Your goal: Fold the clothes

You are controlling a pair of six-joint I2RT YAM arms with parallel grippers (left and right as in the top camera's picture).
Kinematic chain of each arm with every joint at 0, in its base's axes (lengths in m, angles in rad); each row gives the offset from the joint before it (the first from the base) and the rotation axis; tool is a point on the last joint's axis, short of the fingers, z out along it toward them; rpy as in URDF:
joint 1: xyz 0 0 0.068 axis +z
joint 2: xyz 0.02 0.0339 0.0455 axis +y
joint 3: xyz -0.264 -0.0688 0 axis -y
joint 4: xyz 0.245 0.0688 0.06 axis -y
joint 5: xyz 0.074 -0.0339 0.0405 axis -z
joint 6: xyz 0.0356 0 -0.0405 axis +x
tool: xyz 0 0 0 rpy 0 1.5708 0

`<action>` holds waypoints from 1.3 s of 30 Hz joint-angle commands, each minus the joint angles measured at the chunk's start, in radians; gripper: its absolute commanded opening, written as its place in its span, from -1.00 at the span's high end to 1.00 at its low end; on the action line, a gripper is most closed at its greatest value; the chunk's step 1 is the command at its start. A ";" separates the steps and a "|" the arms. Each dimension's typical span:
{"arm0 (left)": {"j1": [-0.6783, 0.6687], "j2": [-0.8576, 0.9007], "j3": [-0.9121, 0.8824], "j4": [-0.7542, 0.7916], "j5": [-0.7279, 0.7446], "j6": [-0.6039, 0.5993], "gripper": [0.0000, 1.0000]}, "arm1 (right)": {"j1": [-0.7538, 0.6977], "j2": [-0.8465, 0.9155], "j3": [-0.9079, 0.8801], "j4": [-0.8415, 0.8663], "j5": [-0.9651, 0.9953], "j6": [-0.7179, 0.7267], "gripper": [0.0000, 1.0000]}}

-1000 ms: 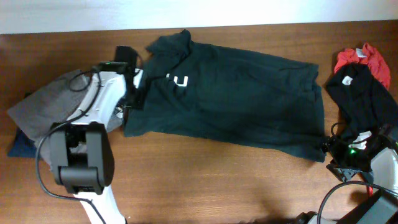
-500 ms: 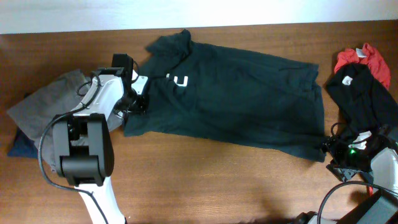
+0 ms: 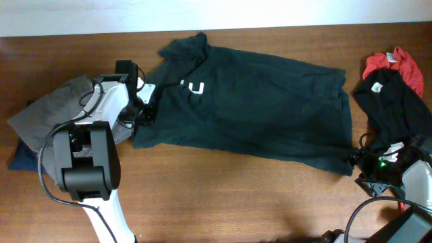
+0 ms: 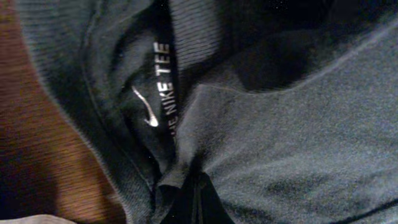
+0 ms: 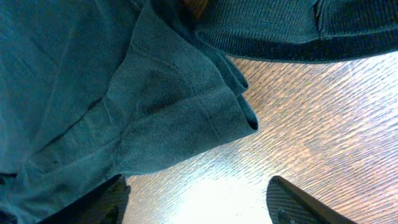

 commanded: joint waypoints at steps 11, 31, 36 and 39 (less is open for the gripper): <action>0.039 -0.007 0.008 0.036 0.011 -0.018 0.99 | 0.008 0.102 -0.006 0.116 0.047 0.014 -0.42; 0.042 -0.007 0.008 0.067 0.007 -0.019 0.99 | 0.008 0.201 0.142 0.106 0.208 0.014 0.92; 0.050 -0.007 0.008 0.082 0.007 -0.021 0.99 | 0.008 0.201 0.172 0.092 0.228 0.014 0.92; 0.055 -0.007 0.008 0.084 0.007 -0.021 0.99 | 0.008 0.201 0.172 0.065 0.239 0.014 0.90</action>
